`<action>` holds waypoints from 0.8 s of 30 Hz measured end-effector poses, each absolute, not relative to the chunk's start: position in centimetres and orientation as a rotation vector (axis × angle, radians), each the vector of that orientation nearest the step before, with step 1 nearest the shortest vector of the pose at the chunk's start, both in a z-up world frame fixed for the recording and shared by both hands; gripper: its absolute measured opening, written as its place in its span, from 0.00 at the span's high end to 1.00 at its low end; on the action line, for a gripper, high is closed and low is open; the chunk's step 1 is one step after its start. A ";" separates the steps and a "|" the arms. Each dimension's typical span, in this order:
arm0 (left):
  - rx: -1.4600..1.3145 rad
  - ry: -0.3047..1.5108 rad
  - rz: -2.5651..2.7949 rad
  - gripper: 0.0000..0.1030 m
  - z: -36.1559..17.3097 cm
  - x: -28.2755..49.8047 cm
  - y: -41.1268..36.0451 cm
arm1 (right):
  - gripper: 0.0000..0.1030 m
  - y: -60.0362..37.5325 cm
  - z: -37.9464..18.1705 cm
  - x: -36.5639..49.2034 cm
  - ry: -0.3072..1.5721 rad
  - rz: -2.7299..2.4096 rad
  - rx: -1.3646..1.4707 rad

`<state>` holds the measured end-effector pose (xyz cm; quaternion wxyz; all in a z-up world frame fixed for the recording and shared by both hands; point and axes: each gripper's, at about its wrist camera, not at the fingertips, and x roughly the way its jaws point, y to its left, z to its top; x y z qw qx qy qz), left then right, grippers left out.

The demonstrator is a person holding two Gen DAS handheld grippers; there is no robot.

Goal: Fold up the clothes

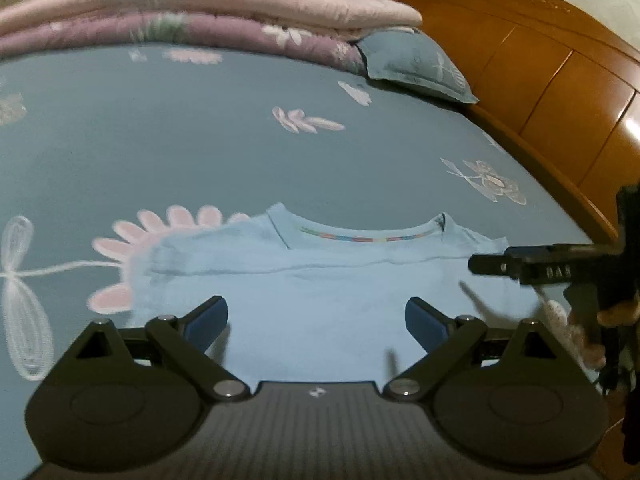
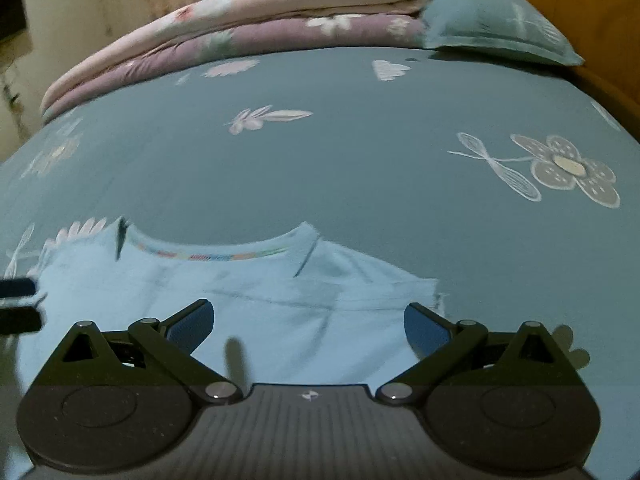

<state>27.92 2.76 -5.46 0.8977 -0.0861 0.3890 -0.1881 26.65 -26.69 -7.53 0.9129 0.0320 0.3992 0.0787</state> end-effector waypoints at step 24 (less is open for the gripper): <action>-0.048 0.710 -0.337 0.04 -3.1 24.6 3.2 | 0.00 -25.2 -6.4 18.0 0.791 0.215 0.029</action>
